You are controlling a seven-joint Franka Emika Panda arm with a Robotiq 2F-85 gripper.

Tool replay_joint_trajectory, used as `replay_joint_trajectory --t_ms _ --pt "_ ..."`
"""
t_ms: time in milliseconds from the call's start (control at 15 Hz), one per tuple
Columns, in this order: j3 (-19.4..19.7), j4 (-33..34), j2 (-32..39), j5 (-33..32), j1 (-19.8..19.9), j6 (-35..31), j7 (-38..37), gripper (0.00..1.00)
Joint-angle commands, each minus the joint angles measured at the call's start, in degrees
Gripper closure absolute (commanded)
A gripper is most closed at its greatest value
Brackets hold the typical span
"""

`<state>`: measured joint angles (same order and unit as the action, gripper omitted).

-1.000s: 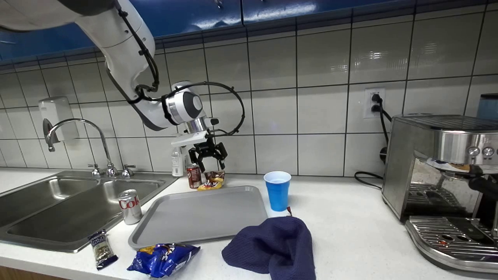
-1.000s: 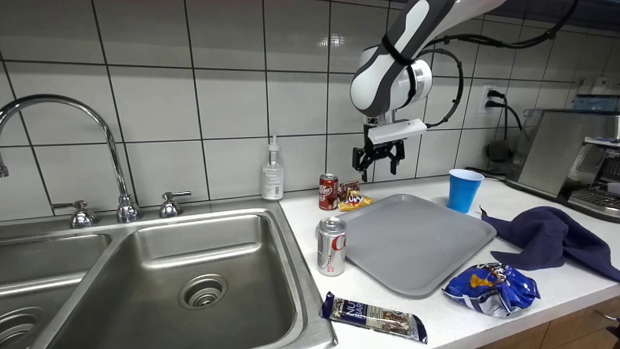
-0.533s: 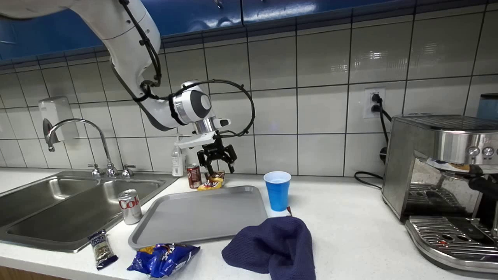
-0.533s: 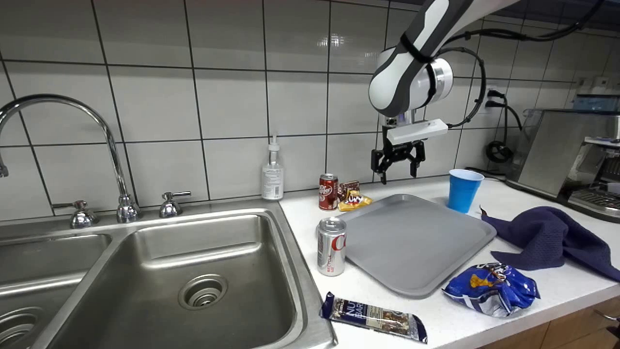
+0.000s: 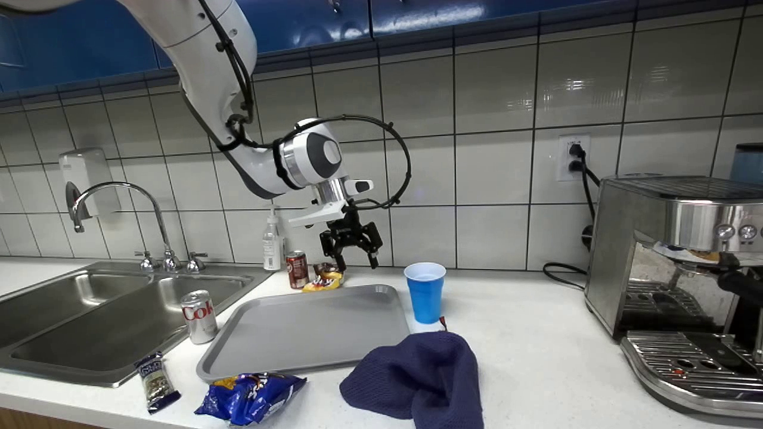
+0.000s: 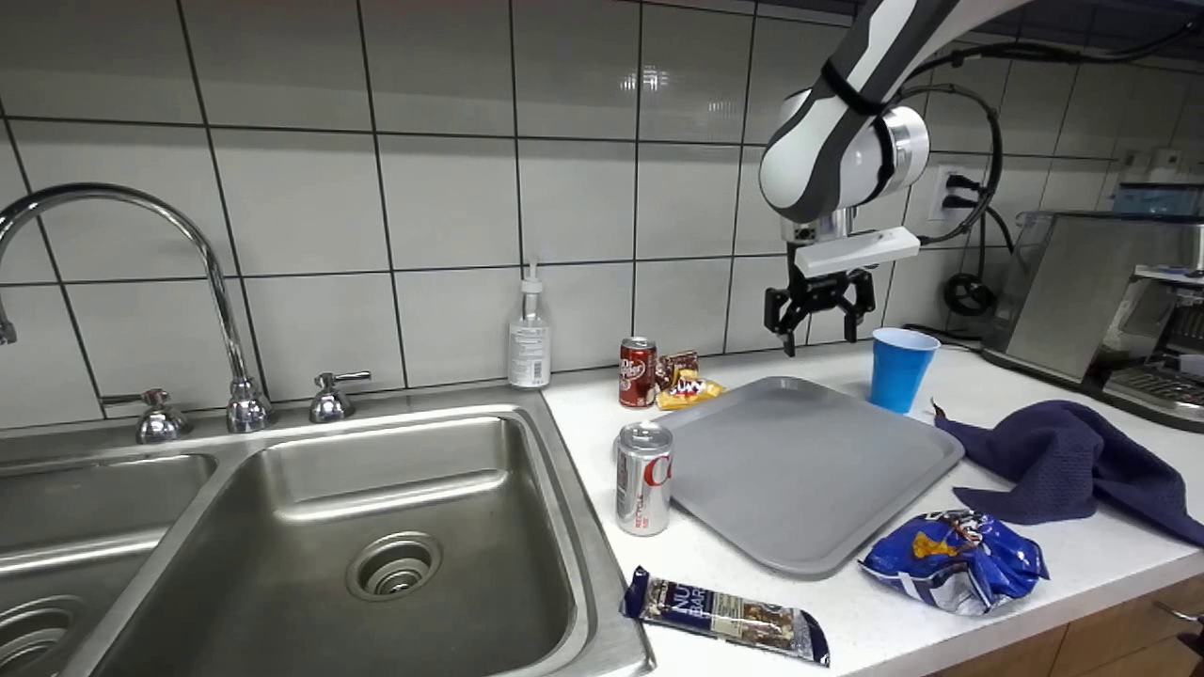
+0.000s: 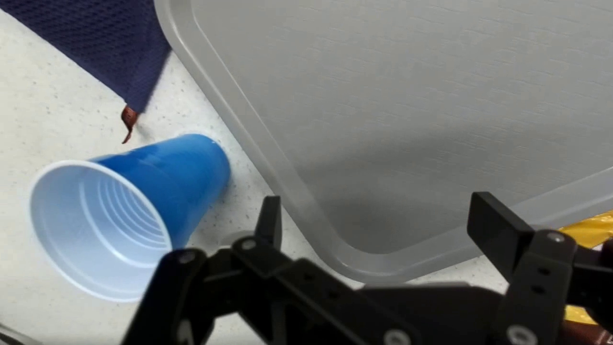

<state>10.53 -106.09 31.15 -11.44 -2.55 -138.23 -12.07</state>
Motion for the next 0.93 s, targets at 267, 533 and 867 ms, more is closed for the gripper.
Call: replay_joint_trajectory --t_ms 267,533,867 --pt "1.24 -2.60 -3.22 -0.13 1.72 0.96 -2.94 0.00" --pt "1.89 -1.49 -2.33 0.33 2.34 1.45 -4.28 0.00" --pt "2.66 0.39 -1.19 0.46 2.87 2.13 -6.01 0.00"
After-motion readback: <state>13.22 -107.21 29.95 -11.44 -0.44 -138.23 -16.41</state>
